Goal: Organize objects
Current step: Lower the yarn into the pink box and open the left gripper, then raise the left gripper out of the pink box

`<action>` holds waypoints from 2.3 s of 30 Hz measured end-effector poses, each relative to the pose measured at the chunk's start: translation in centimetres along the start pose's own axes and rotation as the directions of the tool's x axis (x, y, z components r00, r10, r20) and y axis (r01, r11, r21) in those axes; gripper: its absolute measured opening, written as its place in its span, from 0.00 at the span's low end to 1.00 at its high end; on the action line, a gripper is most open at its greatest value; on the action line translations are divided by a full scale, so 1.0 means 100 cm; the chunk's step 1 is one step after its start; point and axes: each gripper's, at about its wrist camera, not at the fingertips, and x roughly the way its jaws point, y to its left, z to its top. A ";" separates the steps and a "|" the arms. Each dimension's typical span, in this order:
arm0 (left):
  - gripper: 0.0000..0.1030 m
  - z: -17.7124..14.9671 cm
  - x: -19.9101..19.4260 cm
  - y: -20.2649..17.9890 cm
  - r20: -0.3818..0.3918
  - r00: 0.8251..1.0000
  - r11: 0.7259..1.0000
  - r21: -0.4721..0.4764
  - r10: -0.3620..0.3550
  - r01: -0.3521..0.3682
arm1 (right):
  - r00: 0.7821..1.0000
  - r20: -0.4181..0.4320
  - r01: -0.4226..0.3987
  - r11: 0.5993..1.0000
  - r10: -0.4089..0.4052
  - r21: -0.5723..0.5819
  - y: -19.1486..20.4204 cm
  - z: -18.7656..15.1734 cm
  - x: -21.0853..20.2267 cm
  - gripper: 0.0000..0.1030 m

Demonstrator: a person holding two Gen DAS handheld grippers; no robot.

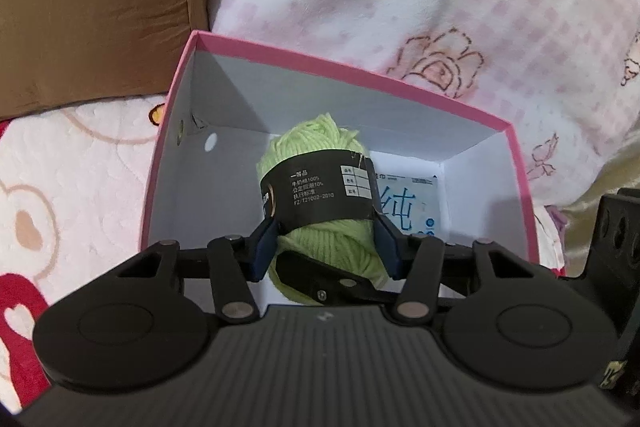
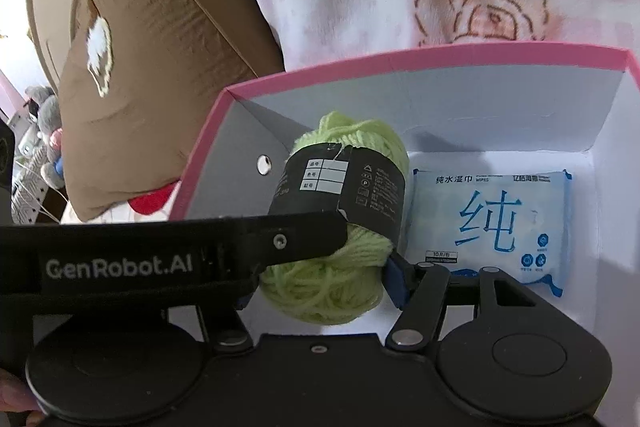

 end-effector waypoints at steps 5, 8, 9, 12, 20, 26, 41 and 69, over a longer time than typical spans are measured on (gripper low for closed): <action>0.47 0.001 0.007 -0.008 0.006 1.000 0.999 0.043 0.016 -0.016 | 0.999 -0.037 0.024 1.000 -0.025 -0.011 -0.004 0.004 0.010 0.69; 0.46 0.005 0.013 -0.008 -0.005 1.000 0.999 0.044 0.014 -0.014 | 0.999 -0.042 0.023 1.000 -0.022 0.004 -0.009 0.002 0.010 0.70; 0.46 0.007 0.014 -0.007 -0.009 1.000 0.999 0.037 0.017 -0.016 | 0.999 -0.049 0.023 1.000 -0.023 0.011 -0.010 0.002 0.011 0.71; 0.45 0.011 0.013 -0.003 -0.002 1.000 0.999 0.042 0.015 -0.015 | 0.997 -0.074 0.009 1.000 -0.008 0.010 -0.011 -0.002 0.006 0.77; 0.45 0.013 0.015 0.006 -0.008 1.000 1.000 0.018 -0.001 0.001 | 0.995 -0.056 0.082 0.992 -0.088 -0.100 0.004 -0.002 0.013 0.59; 0.45 0.007 0.012 0.010 -0.003 1.000 1.000 -0.006 -0.026 0.026 | 0.992 0.013 0.126 0.990 -0.126 -0.069 0.001 -0.006 0.012 0.52; 0.41 0.004 0.015 0.001 0.032 0.998 0.998 0.032 0.061 -0.062 | 0.992 0.014 0.129 0.981 -0.128 -0.144 0.014 0.002 0.010 0.61; 0.57 -0.042 -0.146 -0.048 -0.034 0.999 0.972 0.236 0.025 -0.016 | 0.961 0.200 0.243 0.934 -0.193 -0.263 0.052 -0.071 -0.179 0.78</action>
